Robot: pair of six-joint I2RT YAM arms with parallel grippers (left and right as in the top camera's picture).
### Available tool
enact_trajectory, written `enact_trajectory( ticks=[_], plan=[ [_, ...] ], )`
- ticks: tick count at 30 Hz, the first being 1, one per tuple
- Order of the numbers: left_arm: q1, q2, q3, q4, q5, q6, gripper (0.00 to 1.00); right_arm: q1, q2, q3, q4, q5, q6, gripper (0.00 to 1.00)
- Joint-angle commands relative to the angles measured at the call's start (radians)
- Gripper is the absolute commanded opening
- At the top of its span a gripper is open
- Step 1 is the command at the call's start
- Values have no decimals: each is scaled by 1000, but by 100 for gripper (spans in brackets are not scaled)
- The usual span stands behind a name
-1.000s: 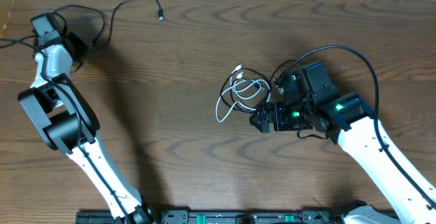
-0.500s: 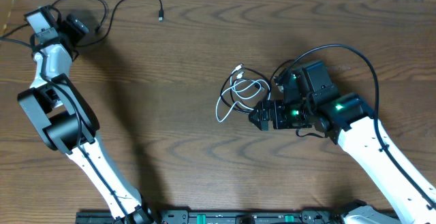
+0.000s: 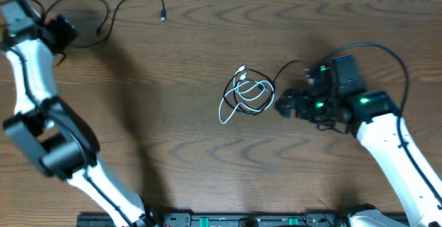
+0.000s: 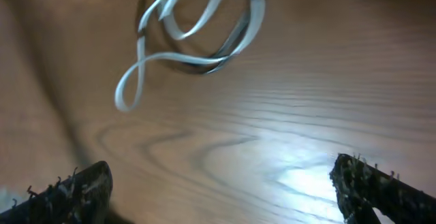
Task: Untangle cables
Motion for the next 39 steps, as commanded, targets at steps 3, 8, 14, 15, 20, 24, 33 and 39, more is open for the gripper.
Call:
enact_trajectory(
  ticks=[3, 8, 14, 15, 20, 24, 33, 39],
  plan=[
    [-26, -150, 23, -87, 715, 14, 100, -216, 3, 0, -14, 13, 35, 99],
    [-162, -150, 2, -329, 890, 105, 100, -335, 3, 0, -53, -16, 37, 99],
    [-435, -150, -69, -501, 649, 292, 100, -353, 3, 0, -82, -16, 37, 99],
    [-483, -150, -80, -507, 577, 291, 100, -352, 3, 0, -87, -16, 37, 99],
    [-700, -150, -141, -507, 328, 291, 100, -350, 3, 0, -118, -16, 36, 99],
    [-816, -150, -180, -507, 188, 282, 79, -350, 3, 0, -127, -16, 37, 99],
    [-959, -149, -335, -418, 133, 266, 79, -350, 3, 0, -134, -16, 37, 99],
    [-996, -149, -395, -378, 138, 261, 79, -350, 3, 0, -134, -16, 37, 99]
  ],
)
